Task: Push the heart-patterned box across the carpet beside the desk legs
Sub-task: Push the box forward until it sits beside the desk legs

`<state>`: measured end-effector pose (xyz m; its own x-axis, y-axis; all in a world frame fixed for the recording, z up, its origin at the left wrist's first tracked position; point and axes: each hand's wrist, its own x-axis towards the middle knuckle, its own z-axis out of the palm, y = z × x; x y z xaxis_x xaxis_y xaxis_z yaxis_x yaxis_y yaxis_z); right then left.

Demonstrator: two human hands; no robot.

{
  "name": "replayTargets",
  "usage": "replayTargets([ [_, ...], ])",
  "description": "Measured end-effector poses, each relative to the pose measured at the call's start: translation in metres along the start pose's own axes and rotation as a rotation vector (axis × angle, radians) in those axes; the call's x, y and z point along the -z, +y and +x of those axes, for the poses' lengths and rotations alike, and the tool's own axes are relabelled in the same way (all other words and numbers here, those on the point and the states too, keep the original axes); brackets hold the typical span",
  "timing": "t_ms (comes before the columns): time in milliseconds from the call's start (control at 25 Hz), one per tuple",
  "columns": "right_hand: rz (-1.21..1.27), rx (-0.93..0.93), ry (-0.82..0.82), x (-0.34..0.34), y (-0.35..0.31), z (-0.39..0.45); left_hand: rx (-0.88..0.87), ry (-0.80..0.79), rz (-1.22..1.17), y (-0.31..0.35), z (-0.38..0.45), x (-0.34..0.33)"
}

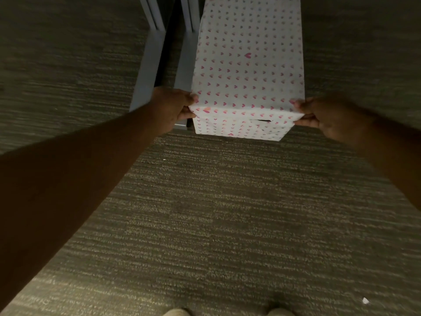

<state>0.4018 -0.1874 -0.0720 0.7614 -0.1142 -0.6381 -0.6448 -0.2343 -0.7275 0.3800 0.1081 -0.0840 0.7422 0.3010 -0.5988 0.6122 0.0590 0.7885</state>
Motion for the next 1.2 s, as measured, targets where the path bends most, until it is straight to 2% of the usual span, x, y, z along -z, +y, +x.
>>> replayTargets([
  [520,0.005,0.011,-0.07,-0.029,0.007,0.029,0.04,0.063,0.032,-0.001,0.037,0.019],
  [800,0.006,0.035,-0.086,-0.027,0.008,0.023,0.034,0.048,0.007,-0.004,0.028,0.023],
  [1040,-0.001,0.033,-0.093,-0.026,0.005,0.017,0.083,-0.058,-0.124,0.005,0.008,0.028],
  [1200,-0.047,0.097,-0.028,-0.032,0.004,0.009,0.101,-0.036,-0.101,0.008,-0.006,0.022],
])
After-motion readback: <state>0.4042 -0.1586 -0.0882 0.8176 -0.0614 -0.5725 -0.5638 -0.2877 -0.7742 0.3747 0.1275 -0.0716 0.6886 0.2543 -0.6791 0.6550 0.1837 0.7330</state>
